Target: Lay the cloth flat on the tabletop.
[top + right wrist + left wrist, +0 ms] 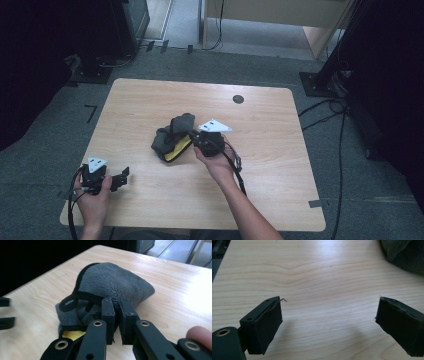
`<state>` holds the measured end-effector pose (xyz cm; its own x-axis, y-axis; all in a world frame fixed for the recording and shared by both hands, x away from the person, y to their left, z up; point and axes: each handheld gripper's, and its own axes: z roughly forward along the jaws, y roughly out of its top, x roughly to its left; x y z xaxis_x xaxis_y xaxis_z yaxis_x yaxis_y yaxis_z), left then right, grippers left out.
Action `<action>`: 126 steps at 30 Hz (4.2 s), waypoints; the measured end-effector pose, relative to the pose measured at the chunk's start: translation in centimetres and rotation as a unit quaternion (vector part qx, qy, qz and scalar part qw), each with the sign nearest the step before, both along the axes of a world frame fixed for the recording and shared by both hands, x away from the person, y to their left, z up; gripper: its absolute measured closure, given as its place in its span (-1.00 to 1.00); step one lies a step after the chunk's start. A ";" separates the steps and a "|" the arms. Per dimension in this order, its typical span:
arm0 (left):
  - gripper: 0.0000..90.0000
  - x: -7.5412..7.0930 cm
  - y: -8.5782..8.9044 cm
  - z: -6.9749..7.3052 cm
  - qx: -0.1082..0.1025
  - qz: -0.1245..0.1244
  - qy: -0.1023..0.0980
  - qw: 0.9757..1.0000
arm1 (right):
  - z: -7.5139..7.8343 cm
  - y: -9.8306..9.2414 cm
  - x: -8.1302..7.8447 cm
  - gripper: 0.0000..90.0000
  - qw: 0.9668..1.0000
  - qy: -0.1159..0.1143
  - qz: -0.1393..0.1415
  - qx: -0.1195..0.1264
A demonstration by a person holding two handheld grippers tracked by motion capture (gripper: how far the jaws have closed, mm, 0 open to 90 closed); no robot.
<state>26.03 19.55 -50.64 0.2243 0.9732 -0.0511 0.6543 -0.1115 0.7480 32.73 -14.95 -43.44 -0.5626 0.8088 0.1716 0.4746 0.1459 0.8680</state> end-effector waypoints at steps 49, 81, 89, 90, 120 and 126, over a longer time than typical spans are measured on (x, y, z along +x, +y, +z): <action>0.82 2.8 -15.2 -0.5 -0.017 -0.224 0.017 0.974 | -8.0 -12.7 -3.7 0.96 0.981 0.098 -0.136 -0.099; 0.34 1.8 -13.0 -1.0 -0.039 -0.236 0.002 0.971 | -3.6 -6.9 -0.2 0.92 0.997 0.024 -0.067 -0.001; 0.15 1.8 -12.6 -1.0 -0.048 -0.220 0.002 0.974 | -1.6 -12.9 5.5 0.37 0.981 0.030 -0.191 0.037; 0.15 1.7 -12.4 -0.9 -0.061 -0.218 -0.008 0.974 | -1.7 -12.8 5.0 0.35 0.983 0.032 -0.176 0.030; 0.67 3.1 -9.3 0.3 -0.099 -0.167 0.012 0.981 | -6.4 -13.8 -2.4 0.88 0.981 0.066 -0.180 0.016; 0.44 2.9 -6.3 -0.1 -0.116 -0.126 0.024 0.985 | -7.0 -17.2 -2.7 0.76 0.965 0.079 -0.246 0.043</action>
<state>28.91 13.26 -50.73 0.4496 0.8477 -0.2816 0.6631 -0.1055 0.7411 29.98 -32.17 -50.47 -0.0755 0.9505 0.3013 0.5951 -0.1994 0.7785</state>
